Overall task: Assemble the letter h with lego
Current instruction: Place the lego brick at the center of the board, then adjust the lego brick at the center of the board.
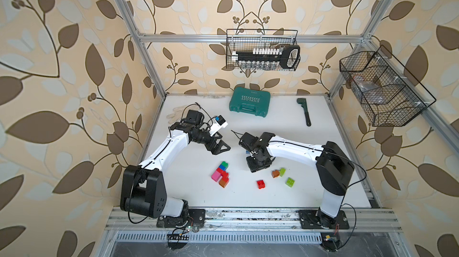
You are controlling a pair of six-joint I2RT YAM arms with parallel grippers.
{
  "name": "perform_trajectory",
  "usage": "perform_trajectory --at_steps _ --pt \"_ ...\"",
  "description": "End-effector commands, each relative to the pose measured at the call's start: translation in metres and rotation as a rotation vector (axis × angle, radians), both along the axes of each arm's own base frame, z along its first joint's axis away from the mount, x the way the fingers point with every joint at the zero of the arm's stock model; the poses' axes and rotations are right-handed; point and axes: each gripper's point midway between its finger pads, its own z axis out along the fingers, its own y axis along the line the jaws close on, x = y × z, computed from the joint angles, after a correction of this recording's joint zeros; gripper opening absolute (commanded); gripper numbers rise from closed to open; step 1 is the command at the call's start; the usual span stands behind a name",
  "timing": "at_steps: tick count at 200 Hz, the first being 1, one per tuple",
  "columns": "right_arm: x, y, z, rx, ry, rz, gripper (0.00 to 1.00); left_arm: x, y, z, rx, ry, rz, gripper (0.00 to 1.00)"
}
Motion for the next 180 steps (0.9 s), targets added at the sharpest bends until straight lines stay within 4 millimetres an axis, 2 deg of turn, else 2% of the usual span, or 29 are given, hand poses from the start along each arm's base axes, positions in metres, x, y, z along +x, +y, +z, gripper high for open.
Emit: perform_trajectory --at_steps 1,37,50,70,92,114,156,180 --pt "-0.008 -0.014 0.011 -0.003 -0.063 -0.037 0.47 0.000 0.000 0.002 -0.028 0.015 0.002 0.98" --pt "-0.024 -0.033 0.018 0.013 -0.127 -0.051 0.47 -0.003 -0.004 -0.001 -0.052 0.028 -0.013 0.98" --pt "-0.031 -0.033 0.020 0.048 -0.122 -0.039 0.50 -0.001 -0.004 0.001 -0.056 0.035 -0.010 0.98" --pt "-0.049 -0.023 0.013 0.111 -0.083 0.016 0.57 -0.001 -0.004 0.004 -0.054 0.039 -0.008 0.98" --pt "-0.062 -0.027 0.001 0.014 -0.054 0.032 0.62 -0.001 -0.003 0.001 -0.049 0.033 -0.004 0.98" --pt "-0.065 -0.022 -0.003 -0.070 -0.055 0.049 0.65 -0.003 -0.003 0.000 -0.042 0.041 -0.004 0.98" --pt "-0.064 -0.006 -0.014 -0.101 -0.029 0.073 0.69 -0.003 0.001 -0.002 -0.031 0.047 0.006 0.99" --pt "-0.065 -0.020 -0.020 -0.188 -0.006 0.006 0.69 0.000 0.004 -0.002 -0.031 0.052 0.021 0.99"
